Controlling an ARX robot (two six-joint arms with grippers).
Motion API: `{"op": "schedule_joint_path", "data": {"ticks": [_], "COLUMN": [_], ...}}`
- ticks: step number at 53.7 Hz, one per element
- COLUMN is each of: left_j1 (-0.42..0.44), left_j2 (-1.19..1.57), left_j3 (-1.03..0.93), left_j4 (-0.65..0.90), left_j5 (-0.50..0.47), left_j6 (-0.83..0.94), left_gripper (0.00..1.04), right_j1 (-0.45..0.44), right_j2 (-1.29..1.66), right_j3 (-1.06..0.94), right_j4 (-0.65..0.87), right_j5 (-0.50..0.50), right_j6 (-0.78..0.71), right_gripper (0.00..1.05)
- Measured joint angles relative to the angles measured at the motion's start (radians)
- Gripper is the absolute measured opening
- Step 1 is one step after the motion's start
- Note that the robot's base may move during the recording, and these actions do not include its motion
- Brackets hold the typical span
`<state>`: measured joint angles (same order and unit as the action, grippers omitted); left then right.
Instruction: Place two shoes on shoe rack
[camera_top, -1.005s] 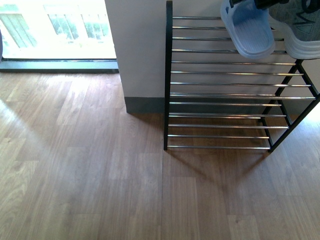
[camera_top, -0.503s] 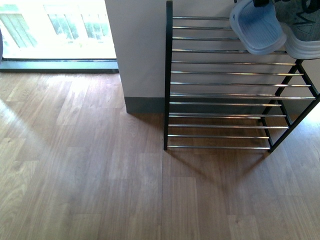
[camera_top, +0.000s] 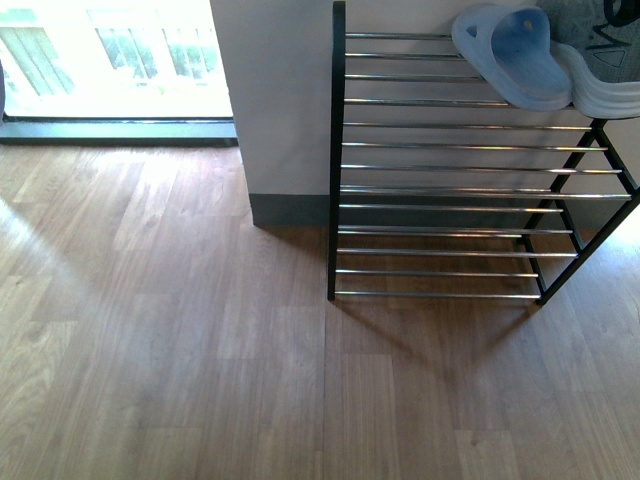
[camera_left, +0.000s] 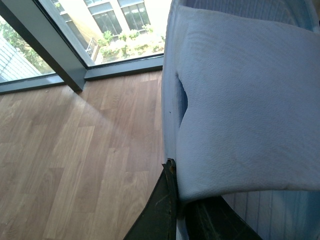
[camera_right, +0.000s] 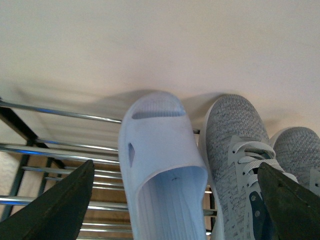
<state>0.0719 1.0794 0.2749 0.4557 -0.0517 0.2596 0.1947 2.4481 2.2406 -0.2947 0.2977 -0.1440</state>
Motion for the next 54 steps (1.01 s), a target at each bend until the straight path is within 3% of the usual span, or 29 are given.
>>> {"op": "schedule_joint_path", "data": {"ticks": [15,27,32,47,54], "left_j1": [0.0,0.0,0.0,0.0,0.0], "left_j2": [0.0,0.0,0.0,0.0,0.0], "left_j3": [0.0,0.0,0.0,0.0,0.0], "left_j4": [0.0,0.0,0.0,0.0,0.0], "left_j5": [0.0,0.0,0.0,0.0,0.0], "left_j6": [0.0,0.0,0.0,0.0,0.0], "left_gripper": [0.02,0.02,0.02,0.02,0.02], "right_j1": [-0.014,-0.025,-0.019,-0.026,-0.046], "right_j2": [-0.267,-0.606,-0.775,-1.025,-1.082], "right_j3": [-0.43,-0.923,-1.165,-1.622,-1.736], "right_j4": [0.223,0.579,0.756,1.028,1.125], "right_j5": [-0.097,-0.204,-0.219,-0.208,-0.198], "right_j6": [0.021,0.07,0.096,0.2,0.235], "right_gripper": [0.96,0.96,0.96,0.96,0.96]}}
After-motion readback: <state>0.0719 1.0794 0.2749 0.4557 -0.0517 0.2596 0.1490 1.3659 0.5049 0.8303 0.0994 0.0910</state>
